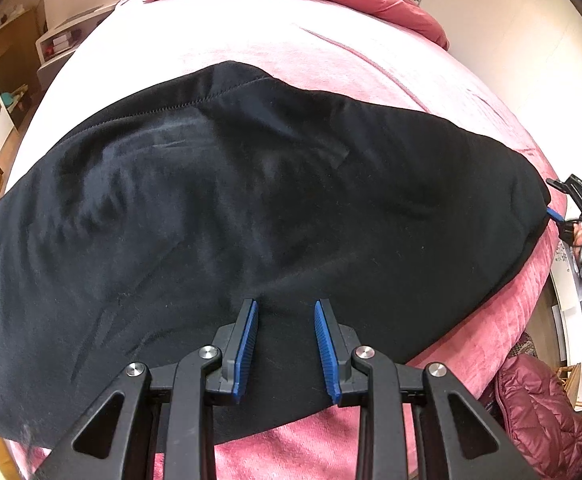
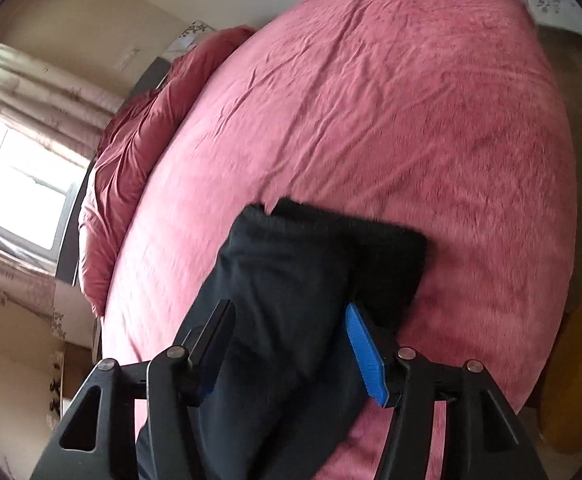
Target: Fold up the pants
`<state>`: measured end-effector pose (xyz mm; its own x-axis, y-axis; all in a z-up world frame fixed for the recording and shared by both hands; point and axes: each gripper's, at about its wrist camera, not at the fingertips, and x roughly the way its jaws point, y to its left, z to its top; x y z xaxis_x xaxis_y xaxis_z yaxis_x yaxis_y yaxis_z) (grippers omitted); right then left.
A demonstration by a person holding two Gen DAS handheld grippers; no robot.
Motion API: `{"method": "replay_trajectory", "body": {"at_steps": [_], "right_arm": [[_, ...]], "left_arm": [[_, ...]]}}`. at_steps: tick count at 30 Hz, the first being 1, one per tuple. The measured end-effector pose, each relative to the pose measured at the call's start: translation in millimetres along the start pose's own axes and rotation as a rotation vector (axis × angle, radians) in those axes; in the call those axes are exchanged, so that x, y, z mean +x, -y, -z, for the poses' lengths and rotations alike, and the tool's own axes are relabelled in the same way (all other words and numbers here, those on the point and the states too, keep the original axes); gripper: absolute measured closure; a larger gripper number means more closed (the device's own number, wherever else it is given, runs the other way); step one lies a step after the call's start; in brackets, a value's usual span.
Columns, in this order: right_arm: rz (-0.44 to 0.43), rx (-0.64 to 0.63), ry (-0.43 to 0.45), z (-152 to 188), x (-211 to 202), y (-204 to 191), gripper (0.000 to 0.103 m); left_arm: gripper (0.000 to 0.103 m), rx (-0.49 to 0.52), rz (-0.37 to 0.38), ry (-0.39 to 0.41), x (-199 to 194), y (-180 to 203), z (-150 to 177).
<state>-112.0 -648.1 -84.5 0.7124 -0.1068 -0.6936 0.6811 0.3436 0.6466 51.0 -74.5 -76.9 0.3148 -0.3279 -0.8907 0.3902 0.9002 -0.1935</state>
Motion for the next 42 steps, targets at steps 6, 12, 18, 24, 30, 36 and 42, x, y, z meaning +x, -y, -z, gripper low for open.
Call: {"method": "replay_trajectory", "body": {"at_steps": [6, 12, 18, 24, 30, 36, 42], "right_arm": [[0.075, -0.081, 0.008, -18, -1, -16, 0.092], [-0.010, -0.167, 0.075, -24, -50, -35, 0.093], [0.076, -0.120, 0.032, -23, -44, 3, 0.093], [0.135, -0.069, -0.028, -23, -11, 28, 0.091], [0.160, -0.094, -0.030, -23, -28, 23, 0.073], [0.253, -0.268, 0.024, -14, -68, -2, 0.072], [0.363, -0.504, -0.029, -1, -33, -60, 0.072]], "left_arm": [[0.073, 0.007, 0.004, 0.006, 0, -6, 4], [0.073, 0.013, 0.029, 0.009, -3, -13, 8], [0.073, 0.022, 0.055, 0.007, -3, -18, 10], [0.073, 0.040, 0.044, 0.007, -5, -17, 10], [0.073, 0.021, 0.020, 0.015, -6, -21, 16], [0.073, 0.005, 0.035, 0.033, -12, -32, 23], [0.073, -0.021, 0.027, 0.040, -16, -41, 29]]}}
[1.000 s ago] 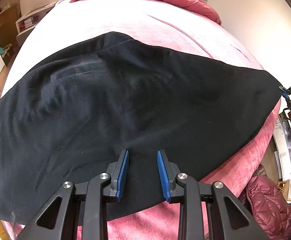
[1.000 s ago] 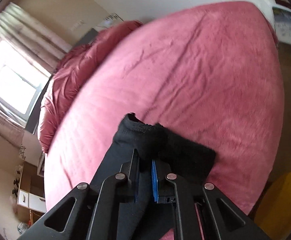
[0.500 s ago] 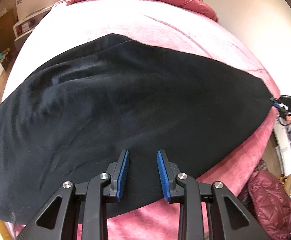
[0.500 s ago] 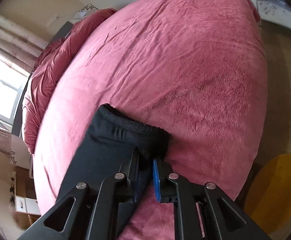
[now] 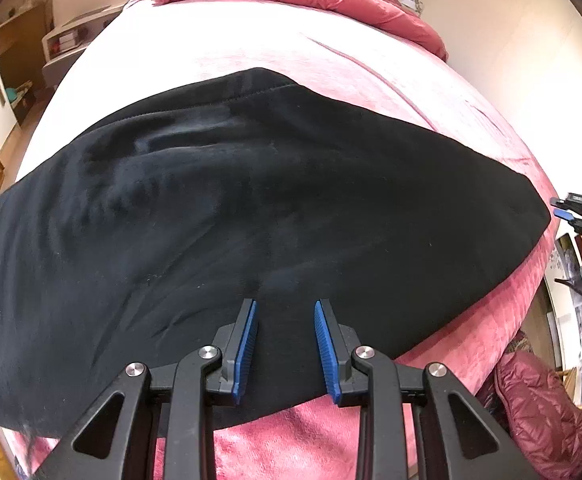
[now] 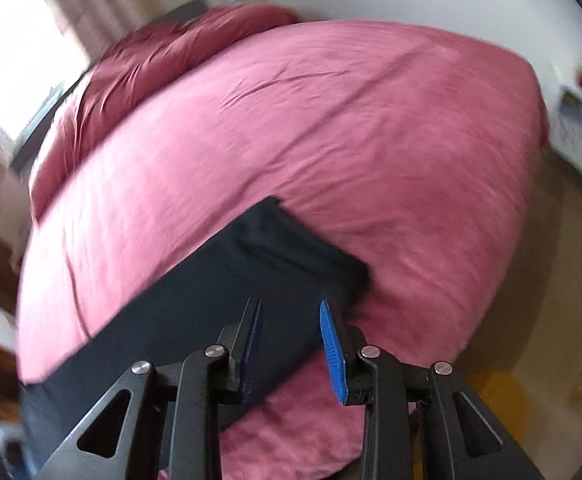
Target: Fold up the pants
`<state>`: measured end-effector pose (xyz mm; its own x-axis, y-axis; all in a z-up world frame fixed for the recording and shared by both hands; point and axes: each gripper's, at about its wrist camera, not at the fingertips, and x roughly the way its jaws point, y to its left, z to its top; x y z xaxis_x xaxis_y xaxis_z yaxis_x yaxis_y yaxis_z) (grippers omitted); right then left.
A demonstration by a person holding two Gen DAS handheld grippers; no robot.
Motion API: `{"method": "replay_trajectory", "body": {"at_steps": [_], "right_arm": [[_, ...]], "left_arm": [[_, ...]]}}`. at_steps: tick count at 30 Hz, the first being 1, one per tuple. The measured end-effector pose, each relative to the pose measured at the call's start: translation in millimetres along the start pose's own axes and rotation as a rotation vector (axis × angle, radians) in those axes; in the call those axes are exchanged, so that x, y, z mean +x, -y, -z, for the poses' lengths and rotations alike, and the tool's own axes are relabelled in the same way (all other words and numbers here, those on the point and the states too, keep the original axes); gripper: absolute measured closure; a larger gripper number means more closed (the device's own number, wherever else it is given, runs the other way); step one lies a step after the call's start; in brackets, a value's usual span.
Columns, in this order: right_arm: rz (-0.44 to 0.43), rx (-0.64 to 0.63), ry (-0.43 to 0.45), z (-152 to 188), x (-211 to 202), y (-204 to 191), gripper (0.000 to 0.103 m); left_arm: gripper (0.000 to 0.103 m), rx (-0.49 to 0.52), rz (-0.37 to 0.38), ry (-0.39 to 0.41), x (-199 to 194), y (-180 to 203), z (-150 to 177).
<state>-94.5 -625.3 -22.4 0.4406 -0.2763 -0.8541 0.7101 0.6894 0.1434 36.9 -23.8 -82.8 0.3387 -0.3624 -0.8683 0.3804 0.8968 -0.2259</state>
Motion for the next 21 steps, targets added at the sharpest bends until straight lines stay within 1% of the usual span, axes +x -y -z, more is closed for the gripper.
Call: {"method": "replay_trajectory", "body": {"at_steps": [1, 2, 3, 5, 6, 7, 9, 12, 13, 14, 15, 16, 19, 21], "right_arm": [[0.034, -0.027, 0.006, -8, 8, -9, 0.072], [0.015, -0.041, 0.001, -15, 15, -15, 0.072], [-0.012, -0.046, -0.027, -24, 27, -21, 0.072], [-0.014, -0.070, -0.060, -36, 42, -33, 0.070], [-0.020, -0.109, -0.086, -42, 52, -42, 0.067], [0.014, -0.139, -0.103, -44, 59, -50, 0.060], [0.098, -0.216, -0.121, -45, 72, -65, 0.059], [0.147, -0.242, -0.163, -44, 91, -68, 0.060], [0.147, -0.255, -0.150, -44, 93, -69, 0.070], [0.135, -0.270, -0.144, -43, 93, -70, 0.089], [0.131, -0.283, -0.143, -43, 94, -71, 0.091], [0.129, -0.289, -0.137, -43, 92, -72, 0.096], [0.105, -0.284, -0.112, -45, 83, -72, 0.098], [0.060, -0.246, -0.062, -52, 70, -69, 0.098]], "left_arm": [[0.073, 0.000, -0.003, 0.001, -1, -1, 1], [0.073, 0.003, -0.007, 0.001, -2, -1, 1], [0.073, 0.008, -0.015, 0.000, -3, -1, 1], [0.073, 0.011, -0.020, -0.001, -4, -1, 1], [0.073, 0.011, -0.022, -0.004, -3, -1, 1], [0.073, 0.012, -0.025, -0.006, -2, -1, 0], [0.073, 0.016, -0.027, -0.013, 0, 3, -5], [0.073, 0.019, -0.028, -0.016, 2, 6, -8], [0.073, 0.018, -0.026, -0.016, 3, 7, -10], [0.073, 0.015, -0.023, -0.015, 3, 8, -10], [0.073, 0.013, -0.021, -0.014, 3, 8, -10], [0.073, 0.013, -0.021, -0.014, 2, 7, -10], [0.073, 0.010, -0.021, -0.007, -2, 5, -9], [0.073, 0.005, -0.021, 0.003, -6, 4, -7]]}}
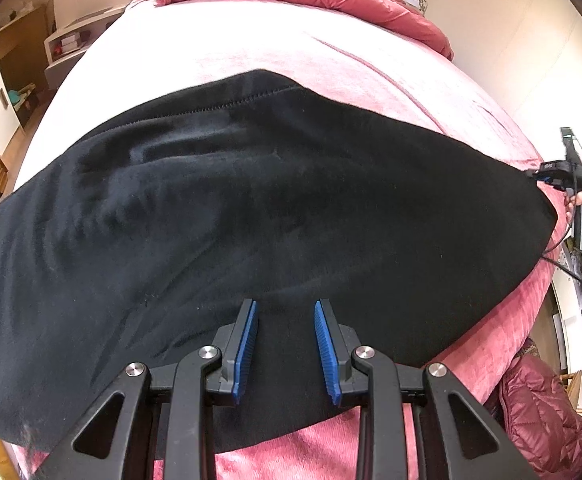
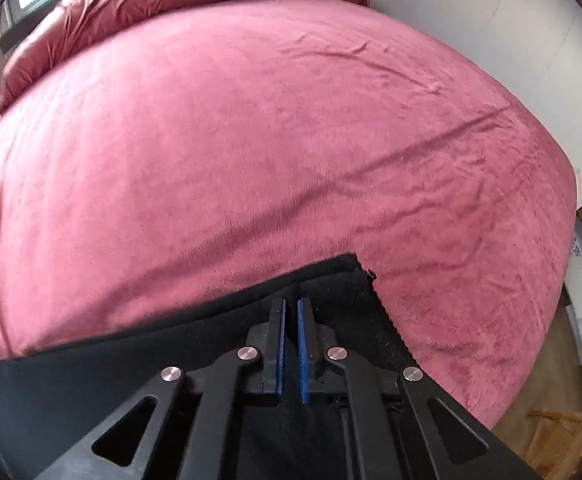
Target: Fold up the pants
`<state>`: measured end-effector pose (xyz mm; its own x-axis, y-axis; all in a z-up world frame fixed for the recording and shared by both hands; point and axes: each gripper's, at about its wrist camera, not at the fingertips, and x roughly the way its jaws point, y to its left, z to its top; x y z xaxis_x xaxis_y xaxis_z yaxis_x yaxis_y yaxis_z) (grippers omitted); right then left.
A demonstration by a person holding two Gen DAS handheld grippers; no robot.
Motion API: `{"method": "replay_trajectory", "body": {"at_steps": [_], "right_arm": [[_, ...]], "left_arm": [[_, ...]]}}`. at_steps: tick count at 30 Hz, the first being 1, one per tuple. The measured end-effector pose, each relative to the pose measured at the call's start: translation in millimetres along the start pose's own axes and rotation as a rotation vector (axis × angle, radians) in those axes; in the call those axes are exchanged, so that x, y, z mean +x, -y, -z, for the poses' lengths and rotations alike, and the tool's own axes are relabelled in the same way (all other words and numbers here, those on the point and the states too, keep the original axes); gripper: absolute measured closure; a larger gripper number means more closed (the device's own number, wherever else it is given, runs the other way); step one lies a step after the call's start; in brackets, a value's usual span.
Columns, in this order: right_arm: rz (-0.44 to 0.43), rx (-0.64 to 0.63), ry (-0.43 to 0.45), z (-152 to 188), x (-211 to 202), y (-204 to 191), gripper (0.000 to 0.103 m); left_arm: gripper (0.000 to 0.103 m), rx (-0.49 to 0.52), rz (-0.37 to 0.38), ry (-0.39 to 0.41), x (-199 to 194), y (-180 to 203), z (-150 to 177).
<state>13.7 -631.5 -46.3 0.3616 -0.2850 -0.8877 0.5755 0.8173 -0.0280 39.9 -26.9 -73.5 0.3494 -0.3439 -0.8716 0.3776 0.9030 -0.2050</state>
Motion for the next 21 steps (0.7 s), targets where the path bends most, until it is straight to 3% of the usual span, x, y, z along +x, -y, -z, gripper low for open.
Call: {"method": "replay_trajectory", "body": {"at_steps": [2, 8, 10, 12, 14, 15, 16, 21], "right_arm": [[-0.027, 0.016, 0.053, -7, -11, 2, 0.098], [0.034, 0.001, -0.058, -2, 24, -4, 0.097], [0.056, -0.008, -0.047, 3, 24, -8, 0.095], [0.064, 0.005, -0.034, 4, 16, -10, 0.089], [0.056, 0.006, 0.003, 6, -5, -14, 0.059], [0.048, -0.001, 0.021, 9, -12, -17, 0.053], [0.024, -0.013, 0.046, 12, -24, -22, 0.048], [-0.194, -0.179, 0.051, 59, -75, -82, 0.048]], "left_arm": [[0.073, -0.006, 0.003, 0.005, -3, -1, 0], [0.073, -0.001, -0.005, 0.000, -8, 0, -1], [0.073, -0.002, -0.008, 0.009, -14, -2, 0], [0.073, -0.012, -0.016, 0.019, -19, -8, 2], [0.073, -0.030, -0.028, 0.032, -26, -16, 3], [0.073, -0.041, -0.027, 0.039, -30, -20, 4], [0.073, -0.056, -0.027, 0.048, -33, -26, 6], [0.073, -0.095, -0.037, 0.059, -42, -40, 16]]}}
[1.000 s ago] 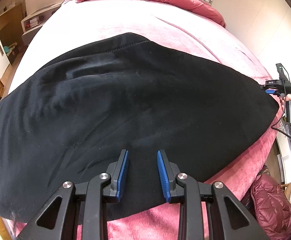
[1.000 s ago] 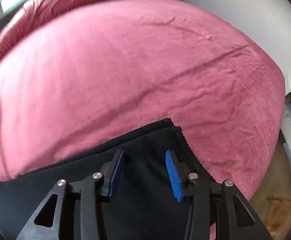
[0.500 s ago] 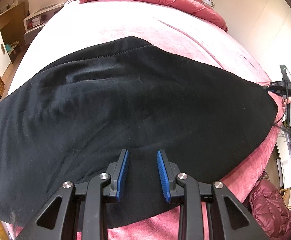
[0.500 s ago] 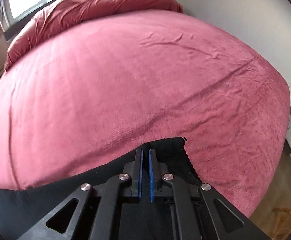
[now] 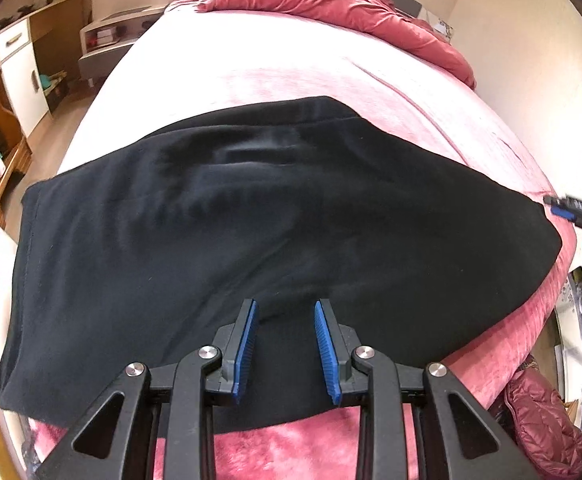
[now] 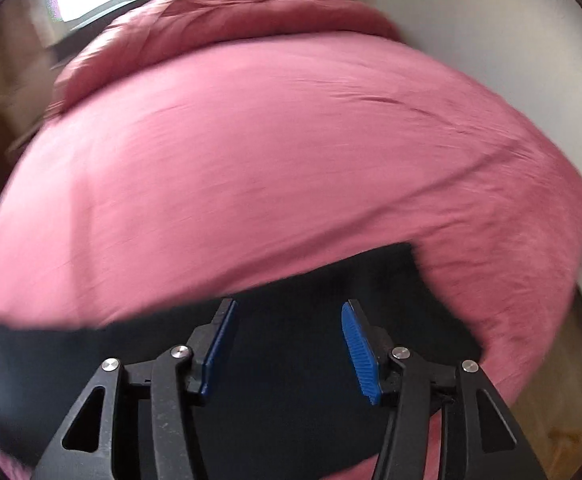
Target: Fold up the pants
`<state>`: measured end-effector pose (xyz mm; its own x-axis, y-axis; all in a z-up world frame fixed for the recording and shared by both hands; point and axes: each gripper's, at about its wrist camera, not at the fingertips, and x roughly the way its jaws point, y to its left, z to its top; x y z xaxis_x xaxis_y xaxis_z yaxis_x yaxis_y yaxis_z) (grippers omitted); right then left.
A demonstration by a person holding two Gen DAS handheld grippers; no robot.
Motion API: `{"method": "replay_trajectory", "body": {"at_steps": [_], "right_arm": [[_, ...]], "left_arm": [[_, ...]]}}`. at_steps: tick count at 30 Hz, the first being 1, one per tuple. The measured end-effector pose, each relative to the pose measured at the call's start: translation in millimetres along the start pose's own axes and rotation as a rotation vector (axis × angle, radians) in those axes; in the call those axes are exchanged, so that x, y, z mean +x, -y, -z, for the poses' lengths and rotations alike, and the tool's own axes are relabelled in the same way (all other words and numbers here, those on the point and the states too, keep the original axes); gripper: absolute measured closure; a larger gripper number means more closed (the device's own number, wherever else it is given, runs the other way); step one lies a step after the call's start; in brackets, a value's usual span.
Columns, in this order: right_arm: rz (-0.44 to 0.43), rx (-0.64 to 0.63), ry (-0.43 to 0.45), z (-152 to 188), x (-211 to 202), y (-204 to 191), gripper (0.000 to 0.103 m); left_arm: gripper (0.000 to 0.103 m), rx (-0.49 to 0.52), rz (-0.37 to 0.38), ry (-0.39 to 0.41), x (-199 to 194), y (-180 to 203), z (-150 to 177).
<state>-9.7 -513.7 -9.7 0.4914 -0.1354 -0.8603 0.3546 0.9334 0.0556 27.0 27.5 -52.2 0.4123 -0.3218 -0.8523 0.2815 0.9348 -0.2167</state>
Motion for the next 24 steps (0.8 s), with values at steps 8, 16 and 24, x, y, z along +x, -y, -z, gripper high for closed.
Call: {"method": "replay_trajectory", "body": {"at_steps": [8, 16, 24], "right_arm": [[-0.169, -0.242, -0.123, 83, 2, -124, 0.049], [-0.169, -0.285, -0.168, 111, 4, -163, 0.057], [-0.433, -0.359, -0.082, 38, 7, -269, 0.070]], "left_arm": [[0.073, -0.016, -0.045, -0.031, -6, -17, 27], [0.073, -0.080, 0.001, 0.031, -33, -41, 39], [0.073, -0.050, -0.011, 0.074, -37, -43, 24]]}}
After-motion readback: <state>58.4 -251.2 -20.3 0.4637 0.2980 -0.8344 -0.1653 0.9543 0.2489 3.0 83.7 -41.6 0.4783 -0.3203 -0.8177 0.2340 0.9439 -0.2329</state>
